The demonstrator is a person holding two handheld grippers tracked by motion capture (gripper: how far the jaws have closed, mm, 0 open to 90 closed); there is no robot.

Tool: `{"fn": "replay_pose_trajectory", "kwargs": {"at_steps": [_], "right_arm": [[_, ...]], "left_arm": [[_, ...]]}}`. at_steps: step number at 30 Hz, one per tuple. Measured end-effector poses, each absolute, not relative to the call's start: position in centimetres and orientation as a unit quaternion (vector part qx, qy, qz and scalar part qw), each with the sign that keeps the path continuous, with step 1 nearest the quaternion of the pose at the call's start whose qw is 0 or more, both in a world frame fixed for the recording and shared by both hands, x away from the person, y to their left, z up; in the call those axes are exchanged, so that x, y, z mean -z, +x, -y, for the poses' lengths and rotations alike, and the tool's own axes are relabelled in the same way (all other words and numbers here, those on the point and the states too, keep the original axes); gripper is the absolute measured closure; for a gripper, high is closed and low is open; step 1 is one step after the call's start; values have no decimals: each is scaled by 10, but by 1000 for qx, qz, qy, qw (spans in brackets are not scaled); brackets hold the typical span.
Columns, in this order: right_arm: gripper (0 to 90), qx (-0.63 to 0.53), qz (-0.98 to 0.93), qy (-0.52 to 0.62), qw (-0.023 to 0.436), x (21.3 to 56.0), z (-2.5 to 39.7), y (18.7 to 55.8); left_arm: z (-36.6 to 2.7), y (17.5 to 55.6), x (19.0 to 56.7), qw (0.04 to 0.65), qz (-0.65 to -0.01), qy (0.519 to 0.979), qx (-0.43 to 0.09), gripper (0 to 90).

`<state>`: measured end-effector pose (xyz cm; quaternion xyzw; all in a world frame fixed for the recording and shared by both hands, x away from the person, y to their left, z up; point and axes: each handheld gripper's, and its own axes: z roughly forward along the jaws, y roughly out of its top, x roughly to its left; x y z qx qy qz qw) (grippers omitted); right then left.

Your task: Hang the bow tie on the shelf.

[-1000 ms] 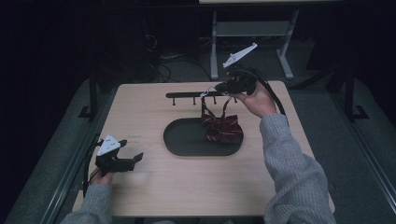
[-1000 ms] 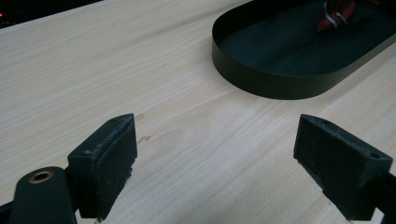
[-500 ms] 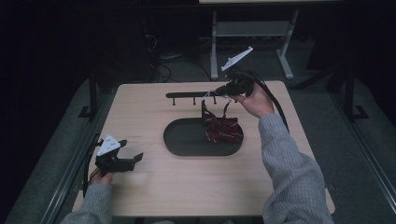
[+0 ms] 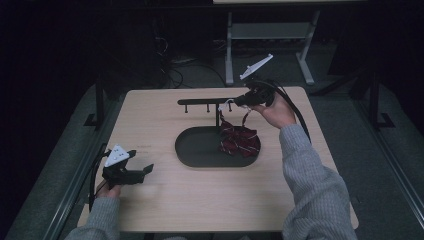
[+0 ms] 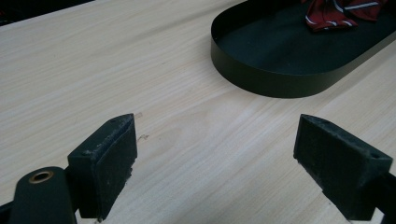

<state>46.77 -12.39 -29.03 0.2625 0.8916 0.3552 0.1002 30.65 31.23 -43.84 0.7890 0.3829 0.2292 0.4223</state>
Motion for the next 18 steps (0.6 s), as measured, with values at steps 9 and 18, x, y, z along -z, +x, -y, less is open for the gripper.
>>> {"fn": "replay_pose_trajectory", "kwargs": {"at_steps": [9, 18], "right_arm": [[876, -356, -892, 261, 98, 291, 123, 466], [854, -360, -892, 256, 97, 294, 124, 465]], "left_arm": [[-312, 306, 438, 422, -383, 789, -229, 130], [-312, 307, 439, 422, -380, 790, -230, 130]]}}
